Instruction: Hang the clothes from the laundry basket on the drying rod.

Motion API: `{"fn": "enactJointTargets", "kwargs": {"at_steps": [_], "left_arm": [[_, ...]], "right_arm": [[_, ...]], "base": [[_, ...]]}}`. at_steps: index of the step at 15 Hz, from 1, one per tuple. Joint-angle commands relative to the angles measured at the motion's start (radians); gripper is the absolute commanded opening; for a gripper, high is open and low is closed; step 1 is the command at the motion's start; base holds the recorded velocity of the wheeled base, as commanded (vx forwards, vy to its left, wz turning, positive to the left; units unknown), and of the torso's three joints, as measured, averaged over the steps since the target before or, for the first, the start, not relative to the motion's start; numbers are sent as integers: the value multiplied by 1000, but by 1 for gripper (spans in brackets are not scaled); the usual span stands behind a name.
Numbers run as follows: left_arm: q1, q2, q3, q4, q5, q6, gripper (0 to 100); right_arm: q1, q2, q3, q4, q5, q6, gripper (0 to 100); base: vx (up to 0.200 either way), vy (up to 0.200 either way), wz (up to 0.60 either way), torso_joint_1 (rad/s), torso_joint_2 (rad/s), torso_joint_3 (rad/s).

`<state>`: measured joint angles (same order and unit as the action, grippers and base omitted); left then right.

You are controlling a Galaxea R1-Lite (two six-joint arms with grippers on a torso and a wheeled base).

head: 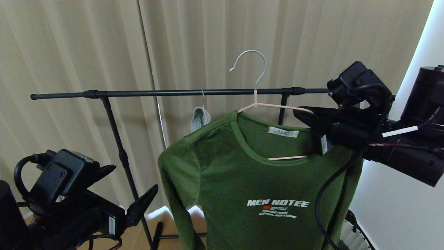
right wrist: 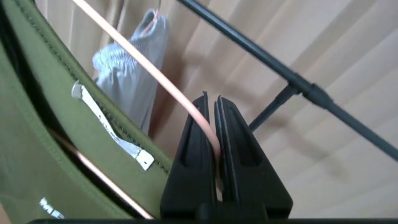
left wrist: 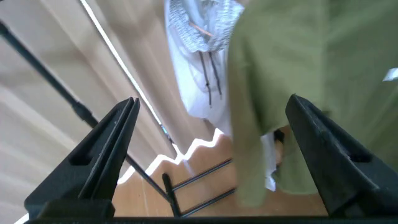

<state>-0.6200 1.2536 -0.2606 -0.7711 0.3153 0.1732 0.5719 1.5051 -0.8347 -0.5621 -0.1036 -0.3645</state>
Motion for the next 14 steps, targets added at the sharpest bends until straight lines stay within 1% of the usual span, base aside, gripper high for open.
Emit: {"fn": "enactJointTargets", "kwargs": {"at_steps": [1,2,5,6,8,12,14], "left_arm": [[28,32,-14,-2,-36,0,100],[43,50,-23,-2,-56,2,100],[79,89,-49,-2,-64,2,100],[79,87,-46,-2,-65,2,0],[91,81,-37,-2,-64,0,0],[223,29,9,-2,-67,6,0],[237,17,17,-2,-74,8,0]], "right_arm": [[39,-36,5,-1,12,21,0],[52,-42,6,-1,19,27,0],[69,-60,8,1,39,27,0],[69,-60,6,1,38,27,0],[65,-55,3,1,32,25,0],[-27,-54,3,1,25,25,0],[-40,-52,3,1,27,25,0]], "base": [[0,0,0,0,0,0],[0,0,0,0,0,0],[0,0,0,0,0,0],[0,0,0,0,0,0],[0,0,0,0,0,0],[0,0,0,0,0,0],[0,0,0,0,0,0]]}}
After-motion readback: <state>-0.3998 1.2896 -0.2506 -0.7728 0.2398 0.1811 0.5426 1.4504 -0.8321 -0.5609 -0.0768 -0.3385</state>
